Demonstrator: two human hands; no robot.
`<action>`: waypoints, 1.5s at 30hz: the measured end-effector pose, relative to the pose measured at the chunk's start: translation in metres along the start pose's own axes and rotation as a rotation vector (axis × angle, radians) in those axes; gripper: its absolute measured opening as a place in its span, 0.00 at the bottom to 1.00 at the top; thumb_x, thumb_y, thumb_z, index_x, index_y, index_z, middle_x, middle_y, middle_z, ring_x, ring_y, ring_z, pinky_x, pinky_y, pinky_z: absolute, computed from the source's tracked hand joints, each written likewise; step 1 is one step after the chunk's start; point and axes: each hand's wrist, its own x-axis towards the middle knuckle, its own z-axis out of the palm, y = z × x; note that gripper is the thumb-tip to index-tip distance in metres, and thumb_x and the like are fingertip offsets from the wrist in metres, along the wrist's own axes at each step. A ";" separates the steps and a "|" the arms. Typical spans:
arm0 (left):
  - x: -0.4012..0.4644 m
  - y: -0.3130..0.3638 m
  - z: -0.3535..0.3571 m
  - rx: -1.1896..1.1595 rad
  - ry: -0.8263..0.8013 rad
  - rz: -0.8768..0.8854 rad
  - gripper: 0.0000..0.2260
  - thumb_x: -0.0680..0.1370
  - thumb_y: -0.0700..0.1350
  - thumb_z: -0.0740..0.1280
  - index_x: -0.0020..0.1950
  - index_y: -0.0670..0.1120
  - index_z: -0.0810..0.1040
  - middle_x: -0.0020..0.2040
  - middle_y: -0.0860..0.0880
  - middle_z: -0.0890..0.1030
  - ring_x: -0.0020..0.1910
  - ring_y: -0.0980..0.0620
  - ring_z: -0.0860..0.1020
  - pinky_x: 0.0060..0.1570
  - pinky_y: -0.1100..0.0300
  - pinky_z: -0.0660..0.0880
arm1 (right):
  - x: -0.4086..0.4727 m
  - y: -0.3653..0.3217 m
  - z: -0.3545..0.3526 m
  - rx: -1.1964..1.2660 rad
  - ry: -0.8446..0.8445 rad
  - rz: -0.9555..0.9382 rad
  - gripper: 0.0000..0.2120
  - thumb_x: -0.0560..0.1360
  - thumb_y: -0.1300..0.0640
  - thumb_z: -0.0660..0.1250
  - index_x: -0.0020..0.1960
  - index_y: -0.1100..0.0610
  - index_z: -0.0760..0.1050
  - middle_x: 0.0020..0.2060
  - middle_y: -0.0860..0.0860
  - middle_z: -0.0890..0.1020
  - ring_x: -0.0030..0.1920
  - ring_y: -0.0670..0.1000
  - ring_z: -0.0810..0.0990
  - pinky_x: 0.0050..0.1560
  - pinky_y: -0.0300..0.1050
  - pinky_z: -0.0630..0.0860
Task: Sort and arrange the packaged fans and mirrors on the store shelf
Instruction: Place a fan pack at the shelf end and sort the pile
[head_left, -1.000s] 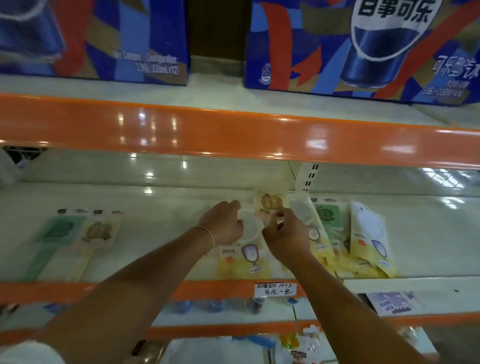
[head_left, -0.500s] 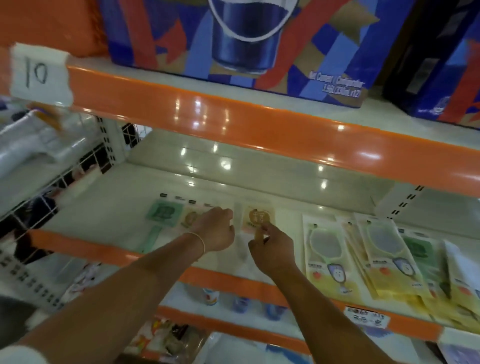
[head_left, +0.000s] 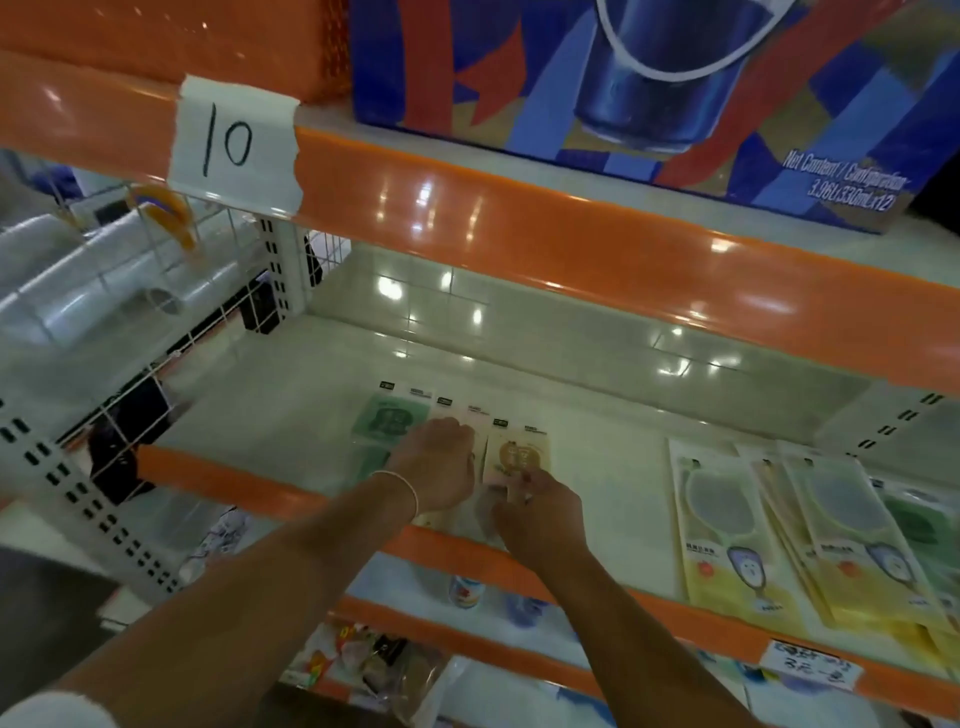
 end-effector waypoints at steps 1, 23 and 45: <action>0.001 -0.001 0.002 0.007 0.010 0.009 0.07 0.78 0.46 0.58 0.49 0.45 0.73 0.49 0.46 0.75 0.45 0.48 0.73 0.46 0.55 0.73 | -0.001 -0.001 0.000 -0.008 -0.007 -0.008 0.19 0.77 0.54 0.62 0.64 0.64 0.73 0.60 0.60 0.78 0.59 0.60 0.77 0.60 0.51 0.73; 0.006 0.000 0.016 0.007 -0.004 0.061 0.08 0.77 0.47 0.60 0.52 0.45 0.73 0.52 0.45 0.74 0.53 0.46 0.72 0.54 0.53 0.71 | 0.001 0.003 0.006 0.057 0.088 0.026 0.19 0.72 0.55 0.65 0.62 0.60 0.73 0.49 0.57 0.82 0.49 0.56 0.80 0.48 0.46 0.77; -0.006 -0.033 -0.002 -0.131 0.043 -0.260 0.19 0.73 0.45 0.65 0.62 0.43 0.72 0.60 0.43 0.74 0.59 0.44 0.73 0.55 0.53 0.71 | 0.016 -0.056 0.033 0.139 -0.004 -0.134 0.18 0.70 0.48 0.58 0.46 0.62 0.75 0.44 0.60 0.81 0.45 0.60 0.79 0.39 0.43 0.69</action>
